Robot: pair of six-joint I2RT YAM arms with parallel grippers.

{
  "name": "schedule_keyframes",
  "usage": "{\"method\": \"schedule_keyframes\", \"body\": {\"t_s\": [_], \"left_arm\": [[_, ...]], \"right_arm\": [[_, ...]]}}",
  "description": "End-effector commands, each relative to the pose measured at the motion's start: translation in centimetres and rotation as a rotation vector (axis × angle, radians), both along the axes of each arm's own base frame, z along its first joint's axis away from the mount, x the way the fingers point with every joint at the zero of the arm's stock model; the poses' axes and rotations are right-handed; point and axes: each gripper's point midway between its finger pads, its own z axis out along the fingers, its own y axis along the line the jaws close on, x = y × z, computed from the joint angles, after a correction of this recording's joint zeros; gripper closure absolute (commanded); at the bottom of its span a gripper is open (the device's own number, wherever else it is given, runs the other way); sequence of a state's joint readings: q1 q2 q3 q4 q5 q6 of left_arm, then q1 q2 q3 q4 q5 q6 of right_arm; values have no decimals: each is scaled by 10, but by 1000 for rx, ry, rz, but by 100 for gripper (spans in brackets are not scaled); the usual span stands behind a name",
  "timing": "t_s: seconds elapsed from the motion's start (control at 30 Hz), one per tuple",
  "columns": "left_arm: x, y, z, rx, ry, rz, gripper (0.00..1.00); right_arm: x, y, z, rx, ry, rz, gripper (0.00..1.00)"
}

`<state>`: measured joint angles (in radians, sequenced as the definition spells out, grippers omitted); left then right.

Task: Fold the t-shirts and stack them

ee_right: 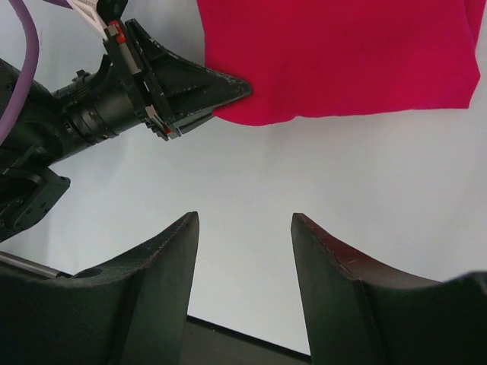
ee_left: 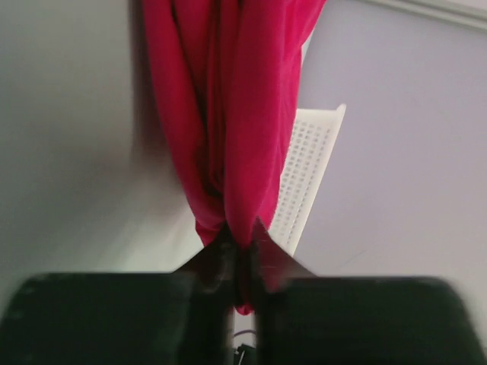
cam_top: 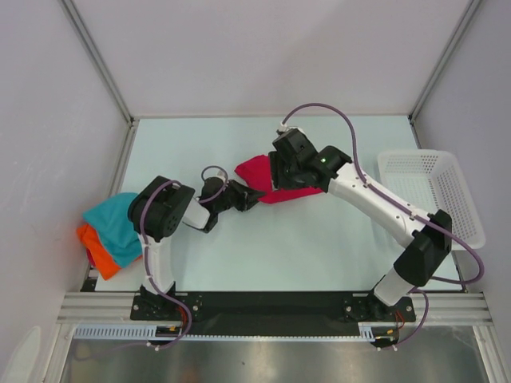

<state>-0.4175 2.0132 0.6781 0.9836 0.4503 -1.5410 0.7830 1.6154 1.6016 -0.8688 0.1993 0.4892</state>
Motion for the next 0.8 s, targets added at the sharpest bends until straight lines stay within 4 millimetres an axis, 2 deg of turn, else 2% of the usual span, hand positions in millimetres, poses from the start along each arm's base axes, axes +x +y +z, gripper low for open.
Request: {"method": "schedule_keyframes", "body": {"t_s": [0.0,0.17,0.23,0.27,0.33,0.37,0.4,0.43,0.47,0.5,0.57,0.6,0.63,0.67,0.7,0.73,0.77], "left_arm": [[2,1,-3,-9,13,23,100],[2,2,-5,18,4,9,100],[9,6,4,33,-21,17,100],[14,10,15,70,-48,15,100],[30,25,28,141,-75,47,100],[39,32,43,222,-97,36,100],[51,49,52,264,-102,68,100],[58,56,62,288,-114,67,100],[58,66,62,333,-95,39,100],[84,82,93,324,-148,55,100],[92,98,118,338,-143,-5,100],[99,127,125,365,-129,36,100],[101,147,131,405,-121,75,100],[91,167,150,452,-130,98,100],[92,208,158,480,-118,185,100],[81,229,162,511,-99,216,100],[69,249,182,533,-130,271,100]], "right_arm": [[-3,-16,49,63,-92,-30,43],[-17,-29,86,122,-150,-35,43],[-21,-34,93,135,-163,-40,43],[-26,-39,100,148,-177,-43,43],[-31,-44,98,150,-177,-50,43],[-33,-47,102,162,-188,-50,43],[-36,-47,101,170,-186,-48,43],[-37,-48,94,166,-178,-51,43],[-38,-49,93,172,-178,-50,43],[-41,-48,95,191,-176,-48,44],[-42,-43,92,214,-176,-35,44],[-44,-42,94,229,-178,-25,44],[-43,-39,96,244,-183,-19,44],[-44,-36,96,251,-183,-12,44],[-45,-35,98,257,-184,-5,44],[-45,-33,98,258,-188,5,44],[-46,-32,97,257,-186,10,44]]}}
